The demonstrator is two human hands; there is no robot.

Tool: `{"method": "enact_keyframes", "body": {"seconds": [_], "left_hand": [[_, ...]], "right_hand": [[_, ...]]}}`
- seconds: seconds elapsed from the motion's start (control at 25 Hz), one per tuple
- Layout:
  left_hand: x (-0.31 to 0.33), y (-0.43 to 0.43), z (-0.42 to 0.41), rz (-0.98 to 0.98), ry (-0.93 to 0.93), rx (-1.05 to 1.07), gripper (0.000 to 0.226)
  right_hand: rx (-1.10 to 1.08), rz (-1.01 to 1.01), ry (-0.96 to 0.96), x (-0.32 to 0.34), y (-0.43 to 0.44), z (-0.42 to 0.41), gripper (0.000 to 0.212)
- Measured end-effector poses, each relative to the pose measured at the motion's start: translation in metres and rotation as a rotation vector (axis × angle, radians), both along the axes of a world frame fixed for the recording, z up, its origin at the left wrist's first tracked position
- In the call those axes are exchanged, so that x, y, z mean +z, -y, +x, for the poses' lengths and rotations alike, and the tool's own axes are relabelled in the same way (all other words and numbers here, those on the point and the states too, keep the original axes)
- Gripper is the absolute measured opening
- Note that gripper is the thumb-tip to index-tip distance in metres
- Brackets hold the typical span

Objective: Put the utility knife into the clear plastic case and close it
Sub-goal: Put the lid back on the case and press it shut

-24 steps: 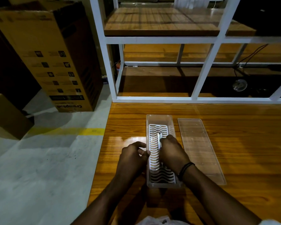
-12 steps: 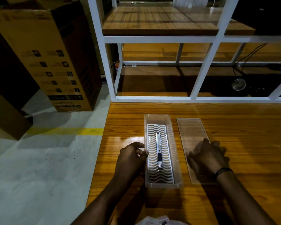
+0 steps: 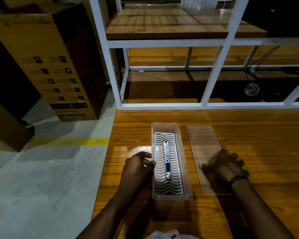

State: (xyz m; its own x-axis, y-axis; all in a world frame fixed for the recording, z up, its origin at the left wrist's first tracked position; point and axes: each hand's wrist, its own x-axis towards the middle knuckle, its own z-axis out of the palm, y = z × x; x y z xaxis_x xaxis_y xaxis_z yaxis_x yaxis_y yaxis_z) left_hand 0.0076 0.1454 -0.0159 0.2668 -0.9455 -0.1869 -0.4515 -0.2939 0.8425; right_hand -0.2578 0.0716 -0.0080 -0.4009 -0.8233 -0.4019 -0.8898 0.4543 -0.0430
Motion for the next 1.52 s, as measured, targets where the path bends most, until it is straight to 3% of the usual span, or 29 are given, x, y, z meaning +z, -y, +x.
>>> {"method": "enact_keyframes", "body": {"seconds": [0.72,0.96,1.08,1.24,1.4,1.52], "left_hand": [[0.005,0.001,0.004,0.027,0.029,0.017,0.021],[0.007,0.001,0.005,0.05,-0.004,0.013,0.016],[0.01,0.001,0.005,0.053,-0.039,0.013,0.016],[0.008,0.001,0.005,0.038,-0.042,0.018,0.024],[0.014,-0.004,0.001,-0.114,0.162,0.038,0.043],[0.023,-0.008,-0.006,-0.231,0.211,0.01,0.044]], "right_hand": [[0.04,-0.064,-0.038,0.002,0.004,-0.003,0.109],[0.112,-0.2,-0.051,0.01,0.0,-0.012,0.087],[0.098,-0.279,0.073,0.014,0.0,-0.011,0.071],[0.065,-0.364,0.387,0.025,0.0,-0.003,0.033],[0.094,-0.408,0.544,0.04,-0.006,0.007,0.035],[0.079,-0.475,0.626,0.055,-0.011,0.014,0.03]]}}
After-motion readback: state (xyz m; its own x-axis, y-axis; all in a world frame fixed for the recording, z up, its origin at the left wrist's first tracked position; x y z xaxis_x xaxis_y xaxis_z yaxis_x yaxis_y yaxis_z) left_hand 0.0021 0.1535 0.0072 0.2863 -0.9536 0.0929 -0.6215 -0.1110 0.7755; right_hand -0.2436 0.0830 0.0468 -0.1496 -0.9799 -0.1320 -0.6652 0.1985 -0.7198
